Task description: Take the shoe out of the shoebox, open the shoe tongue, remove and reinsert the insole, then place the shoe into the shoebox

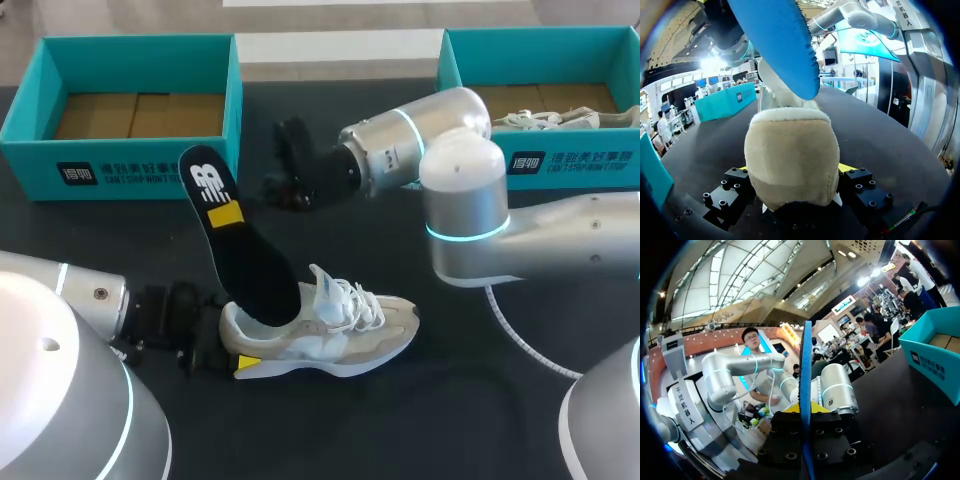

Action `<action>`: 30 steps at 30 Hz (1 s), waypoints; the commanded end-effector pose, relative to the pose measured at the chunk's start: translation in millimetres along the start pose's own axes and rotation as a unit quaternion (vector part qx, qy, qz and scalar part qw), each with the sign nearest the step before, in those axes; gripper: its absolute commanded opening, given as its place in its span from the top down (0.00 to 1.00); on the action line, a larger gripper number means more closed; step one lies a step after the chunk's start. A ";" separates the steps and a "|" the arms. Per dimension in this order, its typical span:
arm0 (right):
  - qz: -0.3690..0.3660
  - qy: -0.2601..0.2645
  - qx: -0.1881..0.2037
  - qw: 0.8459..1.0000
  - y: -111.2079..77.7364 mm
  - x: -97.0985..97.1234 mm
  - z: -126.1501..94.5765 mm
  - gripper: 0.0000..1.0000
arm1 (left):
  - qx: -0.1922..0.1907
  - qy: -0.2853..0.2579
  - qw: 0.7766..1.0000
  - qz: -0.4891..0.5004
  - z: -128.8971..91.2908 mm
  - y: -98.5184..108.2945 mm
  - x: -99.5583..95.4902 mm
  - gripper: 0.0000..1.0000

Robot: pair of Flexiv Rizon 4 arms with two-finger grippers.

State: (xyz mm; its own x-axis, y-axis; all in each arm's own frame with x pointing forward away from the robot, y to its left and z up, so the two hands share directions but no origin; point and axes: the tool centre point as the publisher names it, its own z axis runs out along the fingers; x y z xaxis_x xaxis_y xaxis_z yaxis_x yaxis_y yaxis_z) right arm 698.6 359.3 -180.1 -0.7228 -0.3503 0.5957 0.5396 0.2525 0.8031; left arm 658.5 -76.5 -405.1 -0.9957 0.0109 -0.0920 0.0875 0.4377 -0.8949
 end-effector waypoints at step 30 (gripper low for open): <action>0.108 -0.128 -0.038 0.985 78.5 86.4 -75.1 1.00 | -0.001 -0.001 1.000 0.000 0.9 1.3 0.9 1.00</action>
State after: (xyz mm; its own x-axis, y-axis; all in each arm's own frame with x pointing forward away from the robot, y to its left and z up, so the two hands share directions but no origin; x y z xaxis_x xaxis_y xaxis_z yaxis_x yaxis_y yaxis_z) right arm 729.0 302.7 -79.3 -0.6387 -0.1667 0.7512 0.7109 0.2458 0.6590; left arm 658.5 -76.5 -405.1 -0.9957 0.0109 -0.0920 0.0875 0.4377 -0.8948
